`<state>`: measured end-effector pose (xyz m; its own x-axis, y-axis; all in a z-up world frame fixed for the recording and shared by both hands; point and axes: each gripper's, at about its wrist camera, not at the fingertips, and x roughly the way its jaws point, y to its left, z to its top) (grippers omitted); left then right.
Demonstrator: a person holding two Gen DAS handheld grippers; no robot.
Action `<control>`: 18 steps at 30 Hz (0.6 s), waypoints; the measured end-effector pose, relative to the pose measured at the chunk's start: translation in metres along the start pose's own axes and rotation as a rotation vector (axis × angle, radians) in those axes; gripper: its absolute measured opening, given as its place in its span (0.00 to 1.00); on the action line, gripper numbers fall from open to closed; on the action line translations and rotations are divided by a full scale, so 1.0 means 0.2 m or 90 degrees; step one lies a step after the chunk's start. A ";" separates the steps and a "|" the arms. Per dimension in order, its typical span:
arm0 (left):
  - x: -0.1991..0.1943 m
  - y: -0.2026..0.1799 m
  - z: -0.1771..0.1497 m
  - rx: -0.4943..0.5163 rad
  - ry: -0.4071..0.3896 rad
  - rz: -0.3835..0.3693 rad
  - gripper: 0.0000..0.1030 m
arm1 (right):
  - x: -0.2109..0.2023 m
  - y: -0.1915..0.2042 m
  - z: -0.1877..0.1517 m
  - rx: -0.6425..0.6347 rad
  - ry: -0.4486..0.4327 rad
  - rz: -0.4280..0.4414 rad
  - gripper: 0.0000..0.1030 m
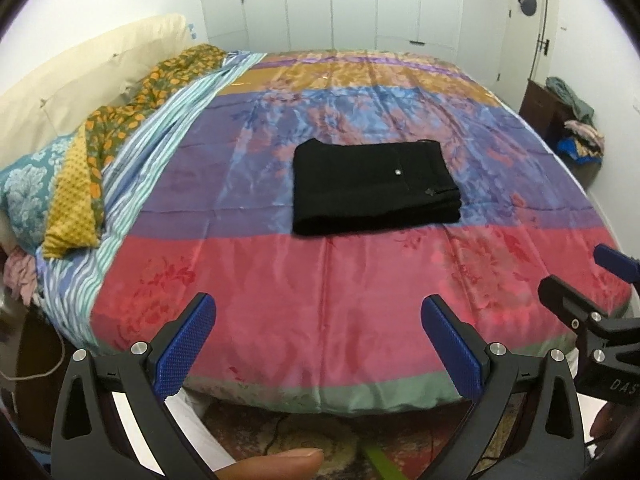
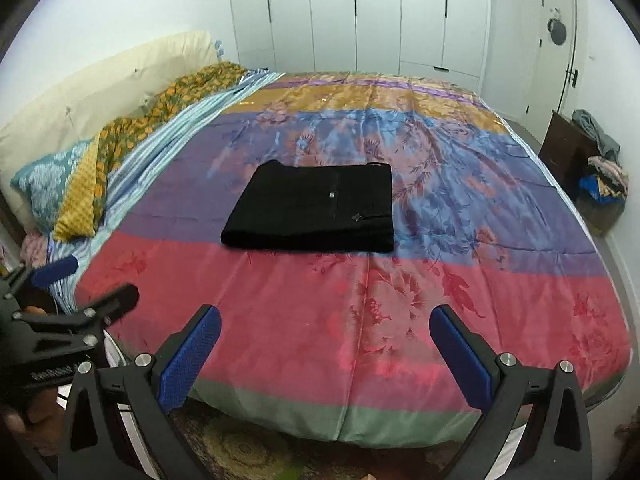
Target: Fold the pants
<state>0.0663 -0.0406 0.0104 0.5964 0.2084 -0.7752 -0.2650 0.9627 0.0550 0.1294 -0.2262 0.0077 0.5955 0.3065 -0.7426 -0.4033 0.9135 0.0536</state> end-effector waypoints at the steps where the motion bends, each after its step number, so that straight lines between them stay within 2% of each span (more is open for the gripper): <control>1: 0.00 0.00 0.00 0.003 0.001 0.004 0.99 | 0.00 0.00 0.00 -0.001 0.002 -0.001 1.00; 18: 0.03 -0.01 -0.01 -0.008 0.028 -0.009 0.99 | -0.03 0.01 0.01 -0.010 0.005 -0.021 1.00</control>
<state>0.0678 -0.0416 0.0043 0.5662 0.1868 -0.8028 -0.2664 0.9632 0.0362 0.1267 -0.2258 0.0134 0.6030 0.2735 -0.7494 -0.3939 0.9190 0.0185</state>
